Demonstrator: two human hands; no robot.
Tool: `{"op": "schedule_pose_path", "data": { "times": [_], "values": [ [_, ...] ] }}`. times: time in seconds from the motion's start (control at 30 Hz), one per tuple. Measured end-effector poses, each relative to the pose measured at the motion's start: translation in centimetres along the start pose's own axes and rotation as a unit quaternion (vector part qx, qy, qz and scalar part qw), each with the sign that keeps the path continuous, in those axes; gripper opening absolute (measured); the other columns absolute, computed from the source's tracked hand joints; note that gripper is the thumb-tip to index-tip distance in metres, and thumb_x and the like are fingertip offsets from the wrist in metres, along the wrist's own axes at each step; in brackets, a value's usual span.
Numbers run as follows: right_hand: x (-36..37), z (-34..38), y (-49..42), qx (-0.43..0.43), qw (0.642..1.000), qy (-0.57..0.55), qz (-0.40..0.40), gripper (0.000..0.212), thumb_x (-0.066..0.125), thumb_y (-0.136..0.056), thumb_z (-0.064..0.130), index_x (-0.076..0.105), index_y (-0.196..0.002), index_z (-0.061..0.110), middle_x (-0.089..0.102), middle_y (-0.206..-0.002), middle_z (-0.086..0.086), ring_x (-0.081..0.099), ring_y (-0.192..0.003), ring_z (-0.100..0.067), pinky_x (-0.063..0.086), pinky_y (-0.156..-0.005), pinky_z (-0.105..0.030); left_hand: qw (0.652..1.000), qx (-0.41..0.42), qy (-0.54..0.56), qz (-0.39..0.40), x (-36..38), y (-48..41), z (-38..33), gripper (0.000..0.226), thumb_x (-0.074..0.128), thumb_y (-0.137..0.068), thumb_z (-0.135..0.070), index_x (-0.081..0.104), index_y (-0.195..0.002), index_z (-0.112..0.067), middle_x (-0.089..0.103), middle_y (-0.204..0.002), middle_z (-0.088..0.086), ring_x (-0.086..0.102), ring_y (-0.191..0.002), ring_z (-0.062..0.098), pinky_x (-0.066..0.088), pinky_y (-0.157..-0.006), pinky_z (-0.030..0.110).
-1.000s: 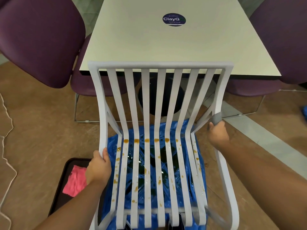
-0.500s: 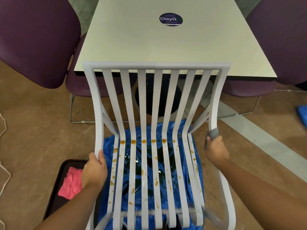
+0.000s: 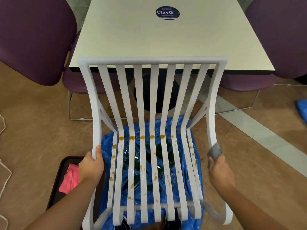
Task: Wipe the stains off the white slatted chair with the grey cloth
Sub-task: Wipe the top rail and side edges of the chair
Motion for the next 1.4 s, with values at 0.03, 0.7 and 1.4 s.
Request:
{"op": "schedule_pose_path", "data": {
  "times": [0.03, 0.7, 1.4],
  "values": [
    [-0.1, -0.9, 1.3, -0.001, 1.000, 0.000, 0.003, 0.024, 0.040, -0.103, 0.045, 0.044, -0.105, 0.021, 0.059, -0.083, 0.001, 0.060, -0.066, -0.016, 0.044, -0.052, -0.032, 1.000, -0.005, 0.005, -0.003, 0.1, -0.1, 0.2, 0.058, 0.037, -0.103, -0.056, 0.064, -0.114, -0.005, 0.058, -0.079, 0.005, 0.055, -0.071, 0.021, 0.037, -0.055, 0.032],
    [-1.5, 7.4, -8.2, -0.012, 0.999, -0.026, -0.017, 0.040, 0.037, -0.105, 0.045, 0.040, -0.124, 0.009, 0.059, -0.110, -0.016, 0.059, -0.088, -0.031, 0.046, -0.068, -0.040, 0.995, 0.052, 0.043, -0.076, 0.1, -0.1, 1.2, 0.043, 0.055, -0.097, -0.051, 0.057, -0.124, -0.017, 0.056, -0.118, 0.001, 0.063, -0.100, 0.026, 0.057, -0.084, 0.052],
    [-0.1, -3.4, 12.4, 0.088, 0.973, -0.080, -0.199, 0.032, 0.043, -0.104, 0.019, 0.054, -0.122, -0.005, 0.050, -0.111, -0.027, 0.051, -0.099, -0.042, 0.045, -0.089, -0.051, 0.918, 0.375, -0.005, 0.132, 1.4, 5.8, 1.5, 0.025, 0.060, -0.093, -0.013, 0.065, -0.116, -0.021, 0.061, -0.105, -0.008, 0.056, -0.099, 0.013, 0.051, -0.087, 0.038]
  ]
}}
Point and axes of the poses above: each hand's wrist, its own y-axis away from the middle knuckle, its own x-axis out of the palm, z = x × y, the point moved 5 cm from there along -y, towards the middle knuckle
